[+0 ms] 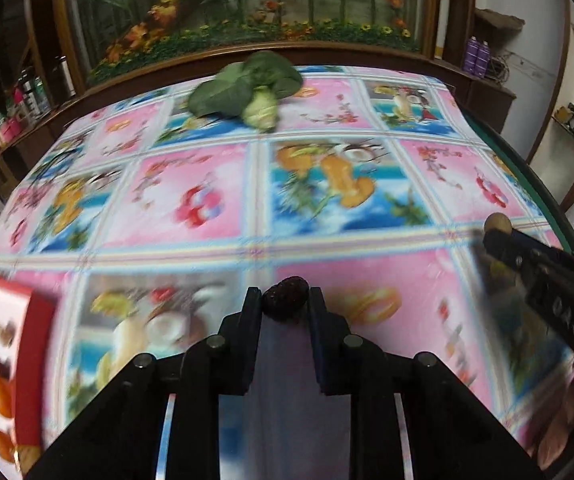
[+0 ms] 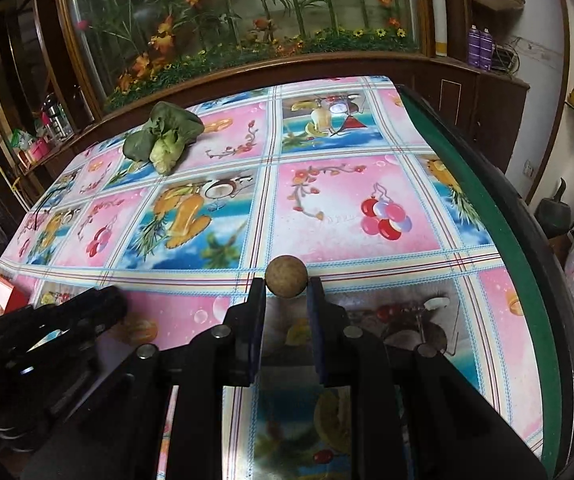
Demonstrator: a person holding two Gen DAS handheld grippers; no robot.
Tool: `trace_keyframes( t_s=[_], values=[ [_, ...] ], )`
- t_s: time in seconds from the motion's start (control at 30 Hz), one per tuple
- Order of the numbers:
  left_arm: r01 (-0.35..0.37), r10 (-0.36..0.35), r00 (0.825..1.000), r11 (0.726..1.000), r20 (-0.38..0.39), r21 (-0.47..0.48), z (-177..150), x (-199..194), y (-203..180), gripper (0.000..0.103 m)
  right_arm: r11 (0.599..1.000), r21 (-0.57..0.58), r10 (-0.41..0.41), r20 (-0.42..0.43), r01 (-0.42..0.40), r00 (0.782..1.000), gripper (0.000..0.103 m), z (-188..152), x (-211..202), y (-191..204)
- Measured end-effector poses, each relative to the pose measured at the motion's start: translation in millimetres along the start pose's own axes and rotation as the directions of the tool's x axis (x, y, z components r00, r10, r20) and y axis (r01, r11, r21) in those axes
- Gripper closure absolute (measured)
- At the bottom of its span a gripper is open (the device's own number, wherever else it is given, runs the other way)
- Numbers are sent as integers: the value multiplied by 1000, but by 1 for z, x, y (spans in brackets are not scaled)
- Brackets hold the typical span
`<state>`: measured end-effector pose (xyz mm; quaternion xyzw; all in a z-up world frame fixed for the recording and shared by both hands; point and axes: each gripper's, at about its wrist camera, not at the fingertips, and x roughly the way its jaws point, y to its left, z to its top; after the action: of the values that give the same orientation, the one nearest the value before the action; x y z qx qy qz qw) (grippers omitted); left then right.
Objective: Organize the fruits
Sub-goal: 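Grasp a dark red date with the left tool while the right tool grasps a brown kiwi, then carry the date and the kiwi over the white tray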
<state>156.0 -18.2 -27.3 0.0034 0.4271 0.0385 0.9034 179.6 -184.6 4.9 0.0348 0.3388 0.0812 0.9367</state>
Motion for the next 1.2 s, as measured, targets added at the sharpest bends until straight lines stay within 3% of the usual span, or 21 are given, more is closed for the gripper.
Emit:
trace_keyframes(
  t_s=[0.47, 0.8, 1.2],
  values=[
    [33, -32, 999, 998, 28, -48, -38, -48, 26, 81, 994, -105, -12, -1, 12, 1000, 81, -26, -43, 47],
    [31, -28, 997, 998, 68, -53, -64, -75, 37, 81, 994, -98, 42, 45, -37, 998, 81, -60, -83, 74],
    [38, -31, 995, 997, 93, -71, -81, -96, 51, 81, 990, -109, 96, 48, -90, 994, 81, -82, -83, 94]
  ],
)
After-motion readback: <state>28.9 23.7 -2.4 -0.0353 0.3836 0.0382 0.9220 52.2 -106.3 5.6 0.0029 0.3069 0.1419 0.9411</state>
